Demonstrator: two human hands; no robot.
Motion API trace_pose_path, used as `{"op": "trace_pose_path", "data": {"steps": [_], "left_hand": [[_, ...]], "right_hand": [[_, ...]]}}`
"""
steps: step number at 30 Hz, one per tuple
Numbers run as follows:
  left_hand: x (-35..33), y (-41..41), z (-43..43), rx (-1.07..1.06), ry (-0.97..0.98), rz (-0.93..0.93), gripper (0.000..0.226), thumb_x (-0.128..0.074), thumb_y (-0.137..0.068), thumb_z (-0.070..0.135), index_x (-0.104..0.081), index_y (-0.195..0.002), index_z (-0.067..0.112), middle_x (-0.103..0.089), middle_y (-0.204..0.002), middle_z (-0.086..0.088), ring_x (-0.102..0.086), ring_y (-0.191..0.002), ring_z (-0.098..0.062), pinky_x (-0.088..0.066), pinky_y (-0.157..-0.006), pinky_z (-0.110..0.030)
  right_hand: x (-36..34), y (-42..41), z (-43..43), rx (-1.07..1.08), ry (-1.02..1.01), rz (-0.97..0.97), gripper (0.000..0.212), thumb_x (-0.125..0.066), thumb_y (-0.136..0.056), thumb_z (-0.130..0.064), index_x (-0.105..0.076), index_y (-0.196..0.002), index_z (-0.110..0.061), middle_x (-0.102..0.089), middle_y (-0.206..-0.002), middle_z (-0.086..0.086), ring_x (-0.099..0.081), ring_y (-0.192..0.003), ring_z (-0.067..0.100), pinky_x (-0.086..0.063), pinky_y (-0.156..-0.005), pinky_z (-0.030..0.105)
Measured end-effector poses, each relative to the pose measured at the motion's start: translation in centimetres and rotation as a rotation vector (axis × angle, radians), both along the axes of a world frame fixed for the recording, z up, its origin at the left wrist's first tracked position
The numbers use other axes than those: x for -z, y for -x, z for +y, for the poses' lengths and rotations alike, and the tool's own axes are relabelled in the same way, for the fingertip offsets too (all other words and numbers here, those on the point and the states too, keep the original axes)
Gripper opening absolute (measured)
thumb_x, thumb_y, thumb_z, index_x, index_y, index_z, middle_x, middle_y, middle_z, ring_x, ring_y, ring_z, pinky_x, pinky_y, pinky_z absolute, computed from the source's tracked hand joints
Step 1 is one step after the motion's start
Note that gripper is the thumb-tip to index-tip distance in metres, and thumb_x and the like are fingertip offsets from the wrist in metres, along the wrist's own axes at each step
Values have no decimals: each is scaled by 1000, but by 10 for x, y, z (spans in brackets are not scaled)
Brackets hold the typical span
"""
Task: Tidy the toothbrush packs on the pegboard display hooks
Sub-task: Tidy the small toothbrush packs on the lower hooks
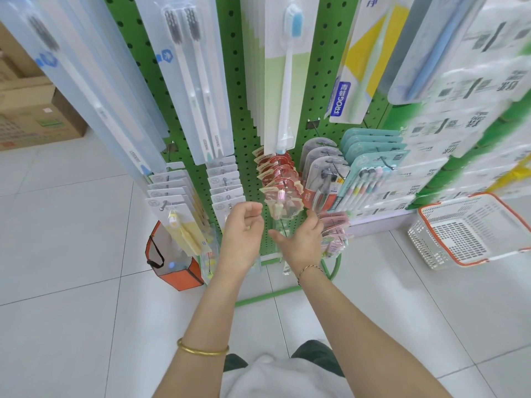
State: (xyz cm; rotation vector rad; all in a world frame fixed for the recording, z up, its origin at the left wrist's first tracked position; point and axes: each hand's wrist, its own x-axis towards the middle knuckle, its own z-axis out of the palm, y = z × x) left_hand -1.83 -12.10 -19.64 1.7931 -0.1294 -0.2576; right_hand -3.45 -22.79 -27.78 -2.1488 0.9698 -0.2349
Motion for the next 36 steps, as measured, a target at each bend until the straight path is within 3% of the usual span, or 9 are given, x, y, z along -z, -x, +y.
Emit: {"op": "trace_pose_path", "data": {"steps": [8, 12, 17, 21, 23, 25, 29, 31, 36], "left_hand": [[11, 16, 7, -170, 46, 63, 22, -49, -93, -3, -58, -105, 13, -58, -99, 10, -57, -91, -2, -48, -97, -38], [14, 31, 17, -268, 43, 124, 23, -50, -92, -3, -59, -103, 16, -59, -99, 11, -57, -93, -3, -47, -98, -39], [18, 40, 30, -330, 42, 164, 26, -50, -93, -1, -59, -97, 23, -61, -104, 5, -58, -99, -10, -48, -98, -44], [17, 38, 43, -322, 27, 168, 26, -50, -92, -1, -59, -98, 23, -61, -105, 5, -58, -96, -8, -48, -98, -44], [16, 31, 51, -300, 17, 164, 25, -50, -92, -1, -59, -99, 21, -61, -102, 8, -58, -96, -9, -48, -98, -43], [15, 21, 59, -255, 3, 159, 26, -48, -92, -1, -58, -99, 21, -60, -99, 12, -57, -95, -8, -47, -98, -41], [12, -2, 76, -100, -37, 135, 26, -49, -93, -1, -56, -97, 24, -58, -98, 14, -56, -92, -7, -47, -97, -39], [13, -13, 83, -33, -46, 129, 26, -51, -94, 2, -56, -96, 28, -58, -101, 14, -56, -93, -5, -48, -95, -37], [16, -26, 98, 81, -45, 109, 31, -51, -94, 1, -55, -91, 31, -58, -100, 11, -56, -94, -11, -49, -91, -33]], "right_hand": [[-12, 26, -9, -210, -99, -34, 46, -67, -85, -30, -47, -121, -8, -49, -118, 6, -46, -103, 18, -36, -77, 27], [-23, 18, 3, -358, -182, -76, 24, -62, -89, -22, -55, -106, -7, -56, -102, 5, -54, -89, 21, -42, -75, 30], [-34, -10, 22, -499, -261, -102, 37, -56, -93, -16, -47, -126, -1, -51, -121, 11, -55, -101, 27, -44, -90, 34], [-29, -31, 28, -456, -280, -68, 35, -49, -96, -9, -43, -129, 0, -47, -129, 12, -49, -116, 26, -34, -92, 21], [-23, -38, 32, -416, -306, -61, 31, -46, -97, -8, -46, -127, -2, -51, -127, 12, -56, -109, 29, -43, -96, 31], [-18, -42, 36, -388, -320, -72, 21, -43, -98, -8, -52, -116, -5, -58, -112, 11, -61, -96, 30, -50, -85, 39], [-14, -40, 41, -335, -342, -134, 12, -40, -100, -10, -49, -92, -12, -53, -78, -2, -60, -69, 21, -43, -55, 22], [-12, -37, 44, -294, -367, -185, 18, -40, -100, -9, -50, -87, -17, -53, -75, -3, -58, -63, 17, -43, -52, 19], [-9, -27, 55, -184, -403, -304, 21, -39, -99, -6, -49, -84, -16, -49, -66, 3, -49, -57, 20, -45, -57, 37]]}}
